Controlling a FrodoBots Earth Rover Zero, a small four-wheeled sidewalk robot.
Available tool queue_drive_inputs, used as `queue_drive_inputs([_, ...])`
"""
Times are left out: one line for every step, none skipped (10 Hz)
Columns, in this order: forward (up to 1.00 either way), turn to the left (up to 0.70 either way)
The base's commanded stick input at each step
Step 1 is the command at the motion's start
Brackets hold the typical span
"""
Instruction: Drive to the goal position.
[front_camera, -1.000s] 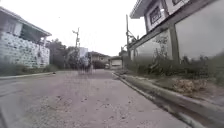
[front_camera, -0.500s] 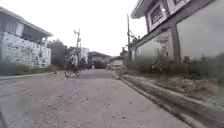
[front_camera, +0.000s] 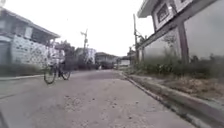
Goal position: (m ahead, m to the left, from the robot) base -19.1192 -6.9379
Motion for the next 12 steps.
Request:
queue_drive_inputs([0.00, 0.70])
queue_drive_inputs([0.00, 0.70])
queue_drive_inputs([0.00, 0.70])
queue_drive_inputs([0.00, 0.70])
queue_drive_inputs([0.00, 0.70])
queue_drive_inputs([0.00, 0.70])
queue_drive_inputs([0.00, 0.70])
queue_drive_inputs([0.00, 0.70])
queue_drive_inputs([0.00, 0.70])
queue_drive_inputs([0.00, 0.70])
queue_drive_inputs([0.00, 0.70])
queue_drive_inputs([0.00, 0.70])
